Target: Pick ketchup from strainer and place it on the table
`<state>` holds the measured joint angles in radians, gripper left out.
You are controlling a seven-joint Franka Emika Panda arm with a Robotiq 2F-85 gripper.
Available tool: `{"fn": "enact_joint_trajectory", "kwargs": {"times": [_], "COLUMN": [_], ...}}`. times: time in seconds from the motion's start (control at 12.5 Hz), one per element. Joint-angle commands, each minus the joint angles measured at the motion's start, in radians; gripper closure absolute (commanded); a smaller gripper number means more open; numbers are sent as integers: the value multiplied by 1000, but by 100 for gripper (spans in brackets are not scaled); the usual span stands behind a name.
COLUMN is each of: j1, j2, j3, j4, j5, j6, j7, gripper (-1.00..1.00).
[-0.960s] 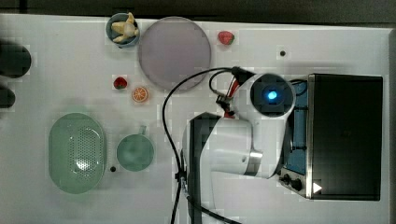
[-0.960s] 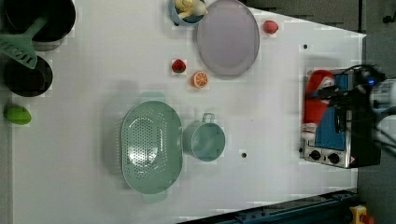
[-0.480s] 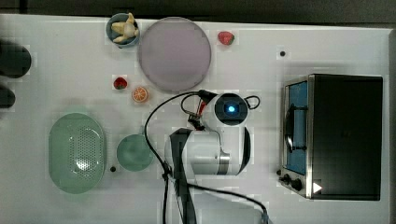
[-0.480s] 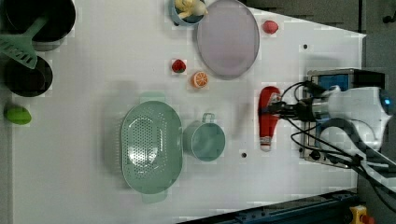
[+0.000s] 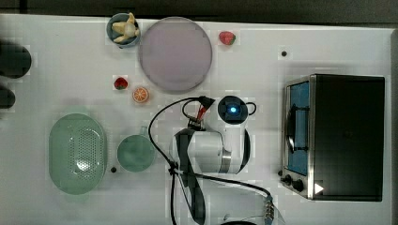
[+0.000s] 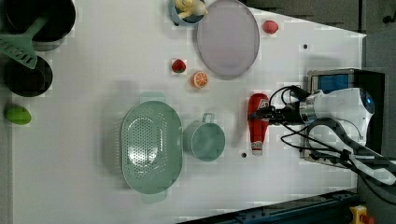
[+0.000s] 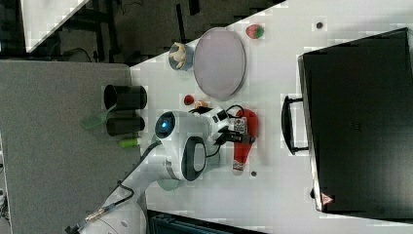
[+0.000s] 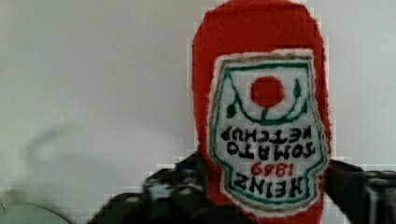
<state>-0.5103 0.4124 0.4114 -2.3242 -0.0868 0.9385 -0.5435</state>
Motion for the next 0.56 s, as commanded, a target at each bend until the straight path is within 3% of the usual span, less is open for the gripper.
{"fn": "enact_joint_trajectory", "kwargs": {"times": [0.08, 0.56], "j1": [0, 2], "j2": [-48, -249], "j3": [-6, 23], "j4": [28, 189], "j5": [1, 3], "j6": [14, -131], "j7": [-20, 9], "gripper": [-100, -100]}}
